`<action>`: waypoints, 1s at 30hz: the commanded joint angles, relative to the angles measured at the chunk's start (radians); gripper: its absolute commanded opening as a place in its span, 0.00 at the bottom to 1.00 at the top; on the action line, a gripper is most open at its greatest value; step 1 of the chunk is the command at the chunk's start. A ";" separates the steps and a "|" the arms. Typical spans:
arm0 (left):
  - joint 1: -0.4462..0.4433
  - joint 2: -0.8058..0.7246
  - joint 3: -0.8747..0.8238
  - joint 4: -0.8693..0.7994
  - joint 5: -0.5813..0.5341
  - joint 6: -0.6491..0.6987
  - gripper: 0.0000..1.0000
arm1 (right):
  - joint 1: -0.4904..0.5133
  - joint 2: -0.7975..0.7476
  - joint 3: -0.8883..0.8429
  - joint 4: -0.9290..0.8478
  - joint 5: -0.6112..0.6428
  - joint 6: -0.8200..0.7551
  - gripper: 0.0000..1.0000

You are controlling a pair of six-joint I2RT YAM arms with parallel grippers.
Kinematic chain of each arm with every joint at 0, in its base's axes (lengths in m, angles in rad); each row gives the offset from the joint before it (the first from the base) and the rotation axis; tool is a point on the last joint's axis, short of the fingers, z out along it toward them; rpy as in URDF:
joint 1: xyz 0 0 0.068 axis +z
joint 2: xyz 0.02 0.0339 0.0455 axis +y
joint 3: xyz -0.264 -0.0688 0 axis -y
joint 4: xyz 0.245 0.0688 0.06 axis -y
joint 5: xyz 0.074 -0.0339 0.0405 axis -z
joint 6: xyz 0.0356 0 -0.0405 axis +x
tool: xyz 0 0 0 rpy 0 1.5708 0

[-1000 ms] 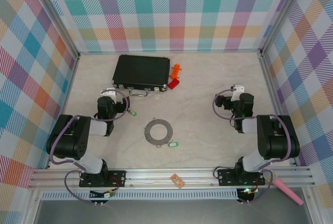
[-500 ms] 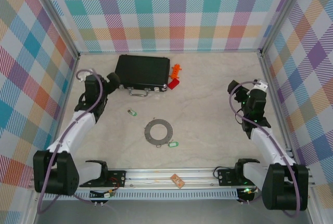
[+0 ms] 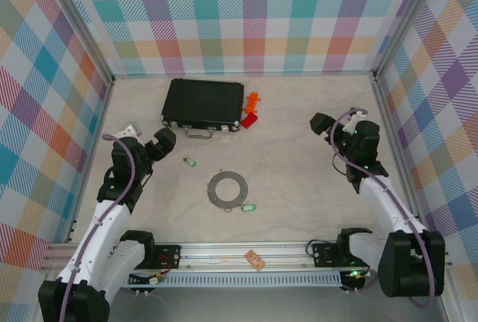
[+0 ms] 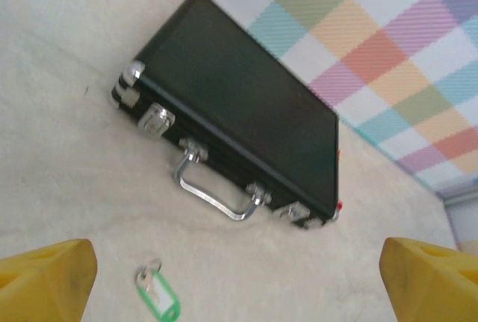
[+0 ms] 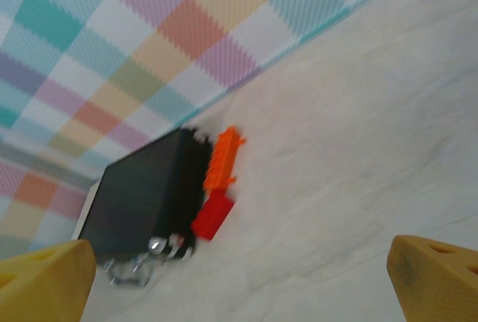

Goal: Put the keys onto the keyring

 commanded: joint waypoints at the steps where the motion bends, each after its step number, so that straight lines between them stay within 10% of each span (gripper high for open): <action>1: -0.050 -0.022 -0.040 -0.097 0.038 0.037 0.92 | 0.118 0.036 0.112 -0.063 -0.040 -0.083 0.99; 12: -0.361 0.031 -0.020 -0.246 -0.108 0.073 0.75 | 0.354 0.229 0.246 -0.234 0.035 -0.175 0.99; 30: -0.593 0.658 0.354 -0.429 -0.156 0.057 0.39 | 0.383 0.115 0.054 -0.200 0.161 -0.128 0.99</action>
